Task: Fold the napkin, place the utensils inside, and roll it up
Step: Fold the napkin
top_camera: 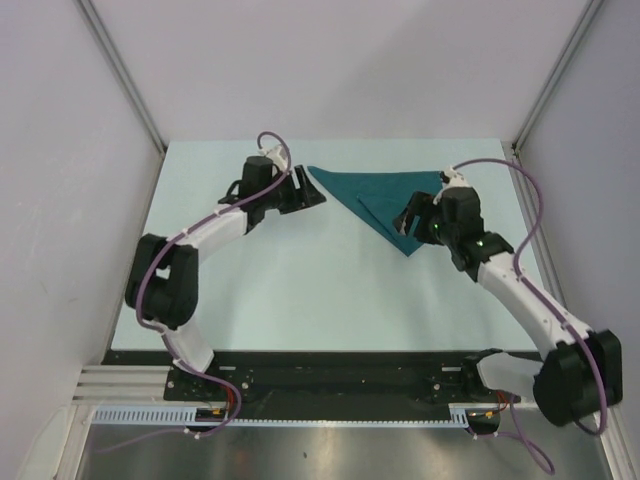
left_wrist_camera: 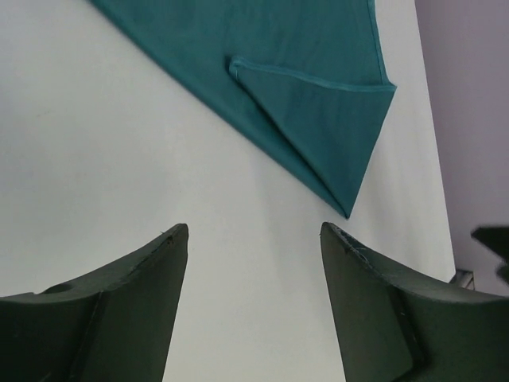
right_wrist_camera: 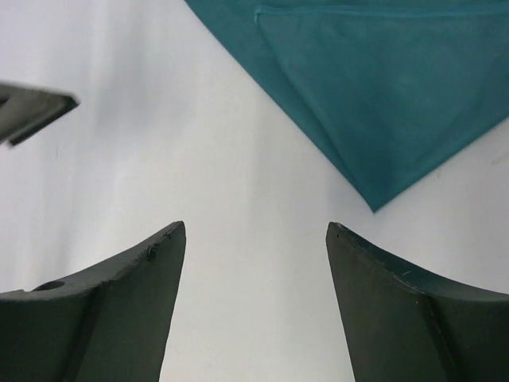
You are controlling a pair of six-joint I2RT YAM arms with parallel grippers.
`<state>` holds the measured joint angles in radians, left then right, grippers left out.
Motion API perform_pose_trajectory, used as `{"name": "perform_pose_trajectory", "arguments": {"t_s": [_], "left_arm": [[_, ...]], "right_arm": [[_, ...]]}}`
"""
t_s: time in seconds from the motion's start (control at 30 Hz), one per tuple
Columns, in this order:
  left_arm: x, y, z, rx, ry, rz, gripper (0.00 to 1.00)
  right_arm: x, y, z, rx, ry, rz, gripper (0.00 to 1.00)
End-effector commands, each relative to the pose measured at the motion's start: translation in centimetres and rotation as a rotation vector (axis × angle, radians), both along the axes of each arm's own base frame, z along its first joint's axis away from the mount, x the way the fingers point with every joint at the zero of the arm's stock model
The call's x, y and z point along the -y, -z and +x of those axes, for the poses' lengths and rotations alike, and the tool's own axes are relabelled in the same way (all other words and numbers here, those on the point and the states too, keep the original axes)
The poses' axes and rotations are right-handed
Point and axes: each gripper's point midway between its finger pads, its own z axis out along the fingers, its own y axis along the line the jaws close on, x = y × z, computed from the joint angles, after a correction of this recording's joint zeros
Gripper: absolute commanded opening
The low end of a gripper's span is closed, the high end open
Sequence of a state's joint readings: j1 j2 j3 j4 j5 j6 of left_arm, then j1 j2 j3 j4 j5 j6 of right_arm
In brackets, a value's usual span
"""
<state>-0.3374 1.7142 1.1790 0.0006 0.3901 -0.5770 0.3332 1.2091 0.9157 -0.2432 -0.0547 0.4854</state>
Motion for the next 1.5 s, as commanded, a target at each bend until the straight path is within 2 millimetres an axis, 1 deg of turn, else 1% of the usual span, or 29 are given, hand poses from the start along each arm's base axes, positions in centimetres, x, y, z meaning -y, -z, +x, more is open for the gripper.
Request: {"name": "perform_pose_trajectory", "arguments": {"t_s": [0.0, 0.1, 0.13, 0.2, 0.23, 0.3, 0.43, 0.5, 0.53, 0.57, 0.6, 0.67, 0.7, 0.77, 0.8, 0.93, 0.97, 1.0, 1.03, 1.07, 1.1, 1.13, 1.17, 1.2, 1.23, 1.27, 1.3, 1.37, 1.47], "left_arm": [[0.8, -0.1, 5.1, 0.064, -0.149, -0.072, 0.71], [1.3, 0.6, 6.7, 0.056, -0.181, -0.106, 0.7], [1.5, 1.7, 7.3, 0.04, -0.191, -0.106, 0.69], [1.6, 2.2, 8.2, 0.038, -0.21, -0.126, 0.68], [1.7, 2.9, 8.9, 0.027, -0.216, -0.134, 0.68], [2.2, 2.7, 9.5, 0.024, -0.218, -0.194, 0.66], [2.0, 3.0, 11.1, 0.01, -0.252, -0.251, 0.64], [2.0, 4.0, 11.7, -0.001, -0.253, -0.247, 0.64], [2.1, 3.7, 12.2, 0.007, -0.252, -0.251, 0.63], [2.1, 3.8, 12.5, 0.004, -0.254, -0.25, 0.63], [2.0, 4.7, 12.7, -0.009, -0.263, -0.246, 0.63], [1.5, 5.3, 13.5, -0.01, -0.298, -0.248, 0.61], [1.3, 6.4, 13.7, -0.03, -0.312, -0.243, 0.59], [0.5, 6.8, 14.5, -0.039, -0.351, -0.254, 0.58], [0.1, 7.6, 14.8, -0.049, -0.369, -0.251, 0.56], [-1.1, 8.2, 16.2, -0.044, -0.433, -0.264, 0.54], [-1.3, 8.7, 16.5, -0.054, -0.448, -0.259, 0.54], [-1.4, 7.9, 17.3, -0.038, -0.456, -0.267, 0.54], [-1.5, 9.1, 17.5, -0.065, -0.47, -0.259, 0.54], [-1.8, 9.2, 18.0, -0.067, -0.49, -0.261, 0.54], [-1.8, 8.5, 18.9, -0.05, -0.495, -0.278, 0.55], [-1.7, 8.6, 19.3, -0.055, -0.503, -0.294, 0.55], [-1.7, 9.7, 19.7, -0.069, -0.504, -0.293, 0.55], [-1.4, 8.8, 20.7, -0.05, -0.5, -0.308, 0.55], [-1.4, 9.3, 21.0, -0.072, -0.504, -0.296, 0.55], [-1.3, 10.8, 21.2, -0.091, -0.509, -0.285, 0.55], [-1.1, 10.0, 22.0, -0.073, -0.504, -0.295, 0.55], [-1.2, 11.1, 22.3, -0.099, -0.518, -0.294, 0.52], [-1.1, 11.5, 22.3, -0.117, -0.53, -0.309, 0.47]], "right_arm": [[1.0, -3.2, -2.7, 0.096, -0.006, 0.057, 0.77], [2.2, -2.7, -3.9, 0.086, 0.002, 0.026, 0.78], [2.6, -2.9, -4.5, 0.092, 0.005, 0.025, 0.78], [3.1, -2.7, -4.9, 0.091, 0.011, 0.027, 0.78], [3.4, -3.1, -5.2, 0.104, 0.013, 0.032, 0.79], [3.4, -2.7, -5.5, 0.098, 0.007, 0.048, 0.79], [3.0, -2.7, -5.3, 0.104, -0.017, 0.085, 0.8], [2.6, -2.4, -5.2, 0.091, -0.035, 0.088, 0.8], [2.6, -2.2, -5.1, 0.085, -0.037, 0.086, 0.8], [2.6, -2.1, -5.1, 0.081, -0.039, 0.085, 0.8], [2.6, -1.9, -5.1, 0.076, -0.039, 0.082, 0.8], [2.7, -1.6, -5.1, 0.065, -0.037, 0.077, 0.8], [2.7, -1.6, -5.2, 0.065, -0.037, 0.076, 0.8], [2.9, -1.4, -5.4, 0.059, -0.027, 0.071, 0.8], [2.9, -1.5, -5.6, 0.062, -0.026, 0.074, 0.8], [3.1, -1.3, -5.8, 0.059, -0.023, 0.073, 0.8], [3.1, -1.3, -5.8, 0.055, -0.02, 0.074, 0.8], [3.1, -1.3, -5.8, 0.055, -0.022, 0.075, 0.8], [3.1, -1.3, -5.7, 0.054, -0.022, 0.073, 0.8], [3.1, -1.3, -5.7, 0.054, -0.022, 0.074, 0.8], [3.1, -1.5, -5.7, 0.056, -0.022, 0.073, 0.8], [3.0, -1.6, -5.7, 0.057, -0.027, 0.075, 0.8], [3.0, -1.7, -5.6, 0.057, -0.024, 0.075, 0.8], [3.1, -1.8, -5.6, 0.057, -0.022, 0.074, 0.8], [3.1, -1.9, -5.6, 0.058, -0.019, 0.071, 0.8], [3.2, -1.9, -5.5, 0.058, -0.017, 0.072, 0.8], [3.2, -1.9, -5.6, 0.055, -0.017, 0.067, 0.8], [3.4, -1.9, -5.5, 0.054, -0.006, 0.062, 0.8], [3.7, -1.9, -5.6, 0.049, 0.008, 0.057, 0.8]]}}
